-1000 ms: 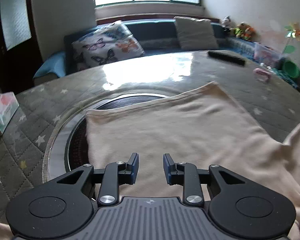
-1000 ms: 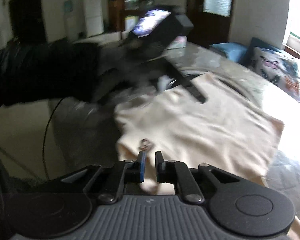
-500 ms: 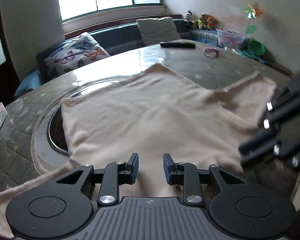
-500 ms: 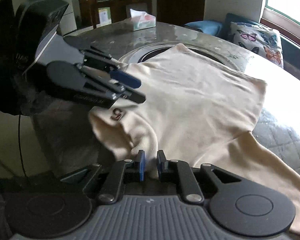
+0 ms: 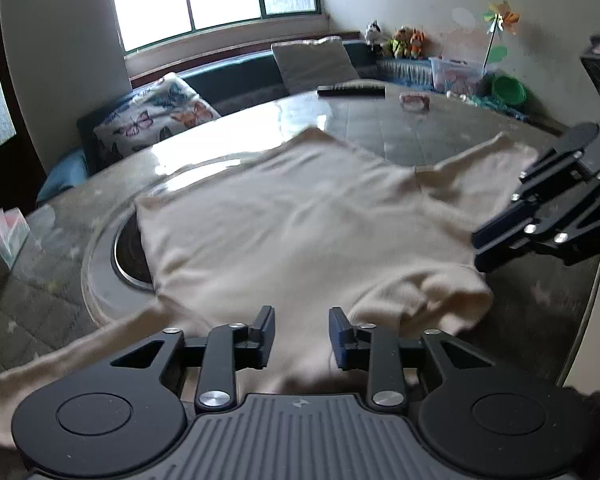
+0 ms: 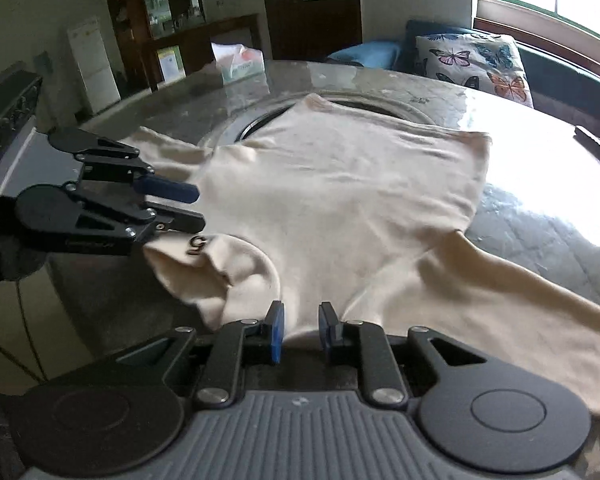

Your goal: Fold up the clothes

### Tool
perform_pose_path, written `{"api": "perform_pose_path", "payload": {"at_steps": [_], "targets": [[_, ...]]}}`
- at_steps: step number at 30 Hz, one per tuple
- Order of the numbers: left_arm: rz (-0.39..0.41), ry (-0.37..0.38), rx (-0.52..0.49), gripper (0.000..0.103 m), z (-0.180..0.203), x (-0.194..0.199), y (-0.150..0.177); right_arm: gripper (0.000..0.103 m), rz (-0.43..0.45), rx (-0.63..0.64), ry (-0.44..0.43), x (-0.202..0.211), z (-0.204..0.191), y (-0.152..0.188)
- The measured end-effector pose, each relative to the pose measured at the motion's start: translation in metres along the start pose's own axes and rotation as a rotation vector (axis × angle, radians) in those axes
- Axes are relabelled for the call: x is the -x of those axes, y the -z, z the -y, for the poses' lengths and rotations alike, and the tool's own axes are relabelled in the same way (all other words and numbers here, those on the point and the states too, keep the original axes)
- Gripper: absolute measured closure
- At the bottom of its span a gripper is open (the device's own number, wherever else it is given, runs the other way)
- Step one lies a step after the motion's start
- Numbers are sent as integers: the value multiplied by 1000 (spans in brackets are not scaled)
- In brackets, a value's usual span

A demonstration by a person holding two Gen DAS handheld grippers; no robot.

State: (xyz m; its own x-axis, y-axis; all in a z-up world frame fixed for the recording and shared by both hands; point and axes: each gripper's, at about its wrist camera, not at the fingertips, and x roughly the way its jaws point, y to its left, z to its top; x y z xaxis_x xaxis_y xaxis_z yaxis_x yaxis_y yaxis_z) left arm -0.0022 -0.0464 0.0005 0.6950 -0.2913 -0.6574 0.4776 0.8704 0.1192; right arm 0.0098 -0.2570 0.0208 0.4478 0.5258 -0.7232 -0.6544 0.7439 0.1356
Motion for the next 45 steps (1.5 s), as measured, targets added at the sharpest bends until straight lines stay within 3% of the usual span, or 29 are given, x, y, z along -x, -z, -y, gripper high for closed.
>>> {"api": "perform_pose_path", "payload": {"at_steps": [3, 10, 15, 20, 29, 30, 31, 32, 39, 45], "targets": [[18, 29, -9, 70, 11, -5, -11, 78, 52, -58, 28, 19, 14, 4], [62, 95, -30, 70, 36, -16, -37, 78, 98, -227, 265, 47, 73, 26], [44, 158, -74, 70, 61, -30, -43, 78, 101, -353, 425, 59, 112, 50], [26, 182, -108, 70, 74, -36, -42, 71, 119, -457, 566, 73, 143, 75], [1, 185, -113, 70, 77, -41, -38, 70, 189, -572, 558, 71, 173, 87], [0, 185, -114, 70, 77, -42, -38, 74, 190, -569, 563, 69, 173, 86], [-2, 185, -115, 70, 77, -42, -38, 89, 188, -562, 570, 68, 173, 84], [-3, 185, -116, 70, 77, -42, -38, 94, 182, -549, 580, 66, 173, 81], [-5, 189, -137, 70, 80, -42, -36, 95, 236, -457, 646, 74, 177, 53], [1, 188, -140, 70, 79, -38, -39, 95, 180, -491, 630, 50, 191, 60]]}}
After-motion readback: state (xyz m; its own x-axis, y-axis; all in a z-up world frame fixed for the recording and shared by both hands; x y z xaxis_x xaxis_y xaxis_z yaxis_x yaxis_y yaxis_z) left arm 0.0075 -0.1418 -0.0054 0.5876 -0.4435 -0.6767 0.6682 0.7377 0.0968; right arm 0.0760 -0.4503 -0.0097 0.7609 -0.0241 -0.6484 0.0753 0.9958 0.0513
